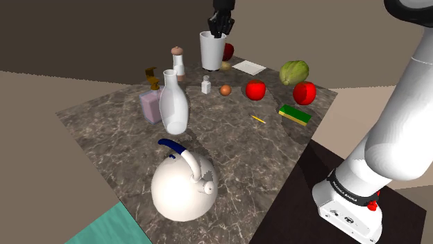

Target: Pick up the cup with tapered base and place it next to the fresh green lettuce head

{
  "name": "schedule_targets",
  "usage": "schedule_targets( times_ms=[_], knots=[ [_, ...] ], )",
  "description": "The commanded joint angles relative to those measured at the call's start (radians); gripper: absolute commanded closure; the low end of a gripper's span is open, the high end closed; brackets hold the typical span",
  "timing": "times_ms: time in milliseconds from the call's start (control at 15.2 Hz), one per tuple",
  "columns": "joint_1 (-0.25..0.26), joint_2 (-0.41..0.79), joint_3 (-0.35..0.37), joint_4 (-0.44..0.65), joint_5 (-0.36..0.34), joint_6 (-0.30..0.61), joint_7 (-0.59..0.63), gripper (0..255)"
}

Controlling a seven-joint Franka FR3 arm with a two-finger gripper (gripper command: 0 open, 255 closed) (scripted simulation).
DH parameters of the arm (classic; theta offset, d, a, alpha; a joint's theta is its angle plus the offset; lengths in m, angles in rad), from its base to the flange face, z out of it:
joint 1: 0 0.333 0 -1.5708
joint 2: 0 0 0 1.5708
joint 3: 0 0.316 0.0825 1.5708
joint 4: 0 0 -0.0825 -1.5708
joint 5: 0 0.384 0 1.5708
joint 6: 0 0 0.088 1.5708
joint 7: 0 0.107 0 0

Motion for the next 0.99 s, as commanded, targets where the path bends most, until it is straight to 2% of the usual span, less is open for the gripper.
schedule_targets(
  times_ms=[0, 462, 924],
  knots=[
    [-0.025, -0.003, -0.016, -0.002, 0.002, -0.004, -0.042, 255],
    [-0.119, -0.005, -0.08, -0.001, 0.009, -0.02, -0.198, 255],
    [-0.215, 0.044, -0.141, 0.07, 0.016, -0.055, -0.352, 255]
  ],
)
